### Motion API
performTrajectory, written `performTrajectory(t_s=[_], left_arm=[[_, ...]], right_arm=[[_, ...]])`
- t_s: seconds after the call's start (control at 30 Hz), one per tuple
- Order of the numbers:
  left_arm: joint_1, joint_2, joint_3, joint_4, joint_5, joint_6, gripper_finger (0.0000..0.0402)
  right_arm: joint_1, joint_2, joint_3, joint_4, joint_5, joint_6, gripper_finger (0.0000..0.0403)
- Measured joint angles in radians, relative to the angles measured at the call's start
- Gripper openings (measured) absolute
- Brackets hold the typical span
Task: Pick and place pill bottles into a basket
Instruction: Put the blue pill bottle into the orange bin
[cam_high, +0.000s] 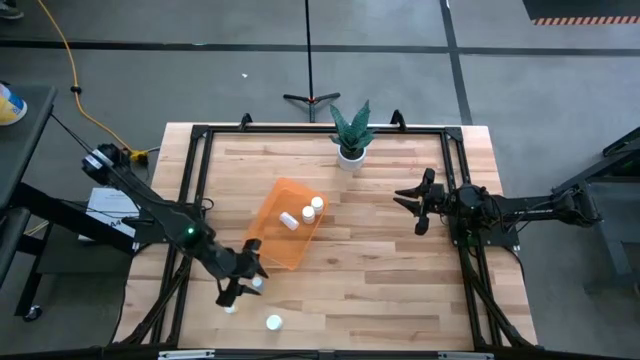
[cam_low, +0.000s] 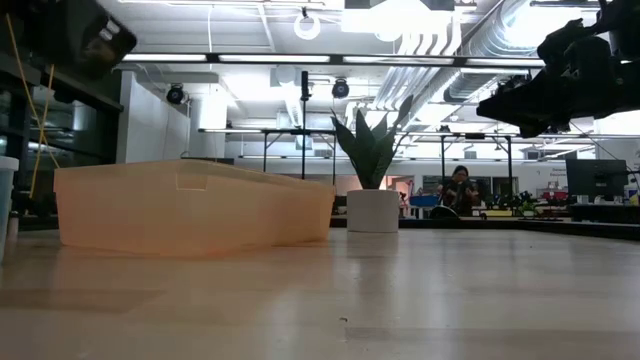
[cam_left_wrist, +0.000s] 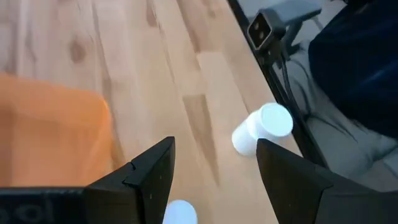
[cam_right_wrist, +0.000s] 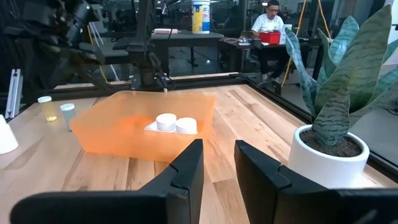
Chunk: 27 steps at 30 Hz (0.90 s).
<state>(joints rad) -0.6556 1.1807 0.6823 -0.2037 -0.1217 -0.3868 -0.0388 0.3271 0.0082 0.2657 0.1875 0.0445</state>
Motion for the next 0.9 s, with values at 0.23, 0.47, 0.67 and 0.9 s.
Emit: performTrajectory(t_s=[0.23, 0.47, 0.67, 0.9], left_arm=[[0.0, 0.043, 0.0, -0.105, 0.008, -0.13, 0.0259], [0.0, 0.092, 0.0, -0.14, 0.008, -0.196, 0.0259], [0.0, 0.133, 0.0, -0.147, 0.008, -0.206, 0.0259], [0.0, 0.164, 0.0, -0.146, 0.008, -0.234, 0.0259]], right_arm=[[0.0, 0.0, 0.0, 0.0, 0.0, 0.0, 0.0083], [0.0, 0.0, 0.0, 0.0, 0.0, 0.0, 0.0083], [0.0, 0.0, 0.0, 0.0, 0.0, 0.0, 0.0083], [0.0, 0.0, 0.0, 0.0, 0.0, 0.0, 0.0083]])
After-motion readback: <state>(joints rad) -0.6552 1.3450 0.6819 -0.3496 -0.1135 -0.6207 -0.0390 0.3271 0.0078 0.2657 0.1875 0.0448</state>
